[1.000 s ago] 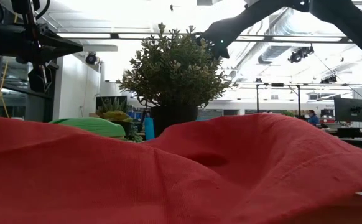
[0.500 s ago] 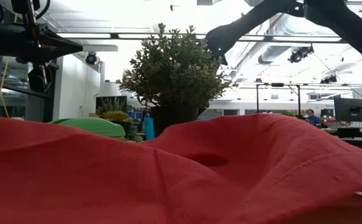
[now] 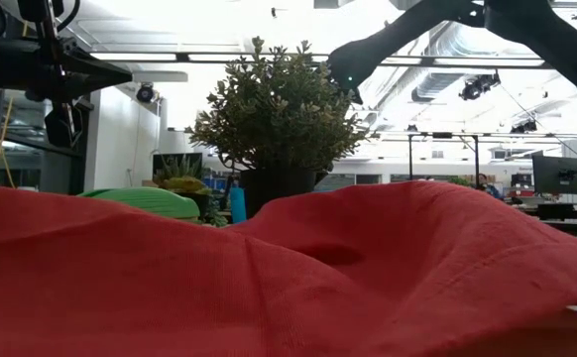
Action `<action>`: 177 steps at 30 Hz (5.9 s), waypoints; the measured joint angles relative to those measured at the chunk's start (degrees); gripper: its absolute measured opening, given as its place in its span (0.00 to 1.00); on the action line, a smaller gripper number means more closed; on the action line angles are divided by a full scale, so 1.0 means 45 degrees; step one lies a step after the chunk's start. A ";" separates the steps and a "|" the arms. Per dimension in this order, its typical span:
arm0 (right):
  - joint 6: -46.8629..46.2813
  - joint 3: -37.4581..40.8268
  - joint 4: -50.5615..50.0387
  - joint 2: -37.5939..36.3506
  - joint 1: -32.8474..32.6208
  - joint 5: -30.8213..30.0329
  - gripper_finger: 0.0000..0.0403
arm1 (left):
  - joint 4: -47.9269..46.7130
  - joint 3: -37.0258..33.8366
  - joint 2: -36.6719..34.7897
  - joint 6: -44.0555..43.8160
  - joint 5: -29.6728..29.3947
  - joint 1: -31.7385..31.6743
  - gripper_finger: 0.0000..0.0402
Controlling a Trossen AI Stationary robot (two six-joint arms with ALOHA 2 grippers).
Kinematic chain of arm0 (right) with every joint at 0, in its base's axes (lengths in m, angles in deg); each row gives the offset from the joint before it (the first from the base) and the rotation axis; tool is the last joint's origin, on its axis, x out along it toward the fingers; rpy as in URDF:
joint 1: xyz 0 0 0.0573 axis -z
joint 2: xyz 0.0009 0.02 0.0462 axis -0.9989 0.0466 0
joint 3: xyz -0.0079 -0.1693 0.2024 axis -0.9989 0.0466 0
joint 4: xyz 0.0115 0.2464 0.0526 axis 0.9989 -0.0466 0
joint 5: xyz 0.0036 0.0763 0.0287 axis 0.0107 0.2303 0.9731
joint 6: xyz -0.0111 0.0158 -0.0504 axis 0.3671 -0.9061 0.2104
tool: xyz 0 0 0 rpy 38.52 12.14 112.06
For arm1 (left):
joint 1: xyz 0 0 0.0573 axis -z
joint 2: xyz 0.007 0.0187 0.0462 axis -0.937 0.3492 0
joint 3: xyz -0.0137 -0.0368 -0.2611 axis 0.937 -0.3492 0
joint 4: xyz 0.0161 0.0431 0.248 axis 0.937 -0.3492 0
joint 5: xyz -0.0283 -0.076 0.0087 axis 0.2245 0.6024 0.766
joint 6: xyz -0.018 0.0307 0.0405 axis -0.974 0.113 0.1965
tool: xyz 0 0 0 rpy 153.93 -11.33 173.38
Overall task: Pick and placing Produce into tupperware
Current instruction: Put the yellow banana into the blue bin
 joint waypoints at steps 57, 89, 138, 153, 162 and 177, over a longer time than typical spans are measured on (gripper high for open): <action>-0.0612 -0.1359 -0.9834 -0.4254 0.0658 -0.0631 0.47 | 0.0000 -0.0002 -0.0004 -0.0393 0.0806 0.0002 0.00; -1.4034 0.9283 -0.2024 -1.3012 -0.3607 0.2046 0.47 | -0.0029 0.0002 -0.0004 -0.0392 0.2018 0.0001 0.00; -3.1473 0.9282 -0.1845 -0.8483 -1.4974 -0.1826 0.47 | -0.0218 0.0002 -0.0004 -0.1010 0.4055 0.0002 0.00; -3.1160 0.9282 -0.2496 -0.7737 -1.5543 -0.1428 0.47 | -0.0296 0.0003 -0.0004 -0.1005 0.4622 0.0002 0.00; -3.1262 0.9282 -0.2903 -0.7737 -1.5538 -0.1865 0.61 | -0.0296 -0.0002 -0.0004 -0.0908 0.4622 0.0002 0.00; -3.1555 0.9282 -0.1890 -0.6410 -1.5703 -0.1509 0.65 | -0.0297 0.0000 0.0001 -0.1005 0.4721 0.0001 0.00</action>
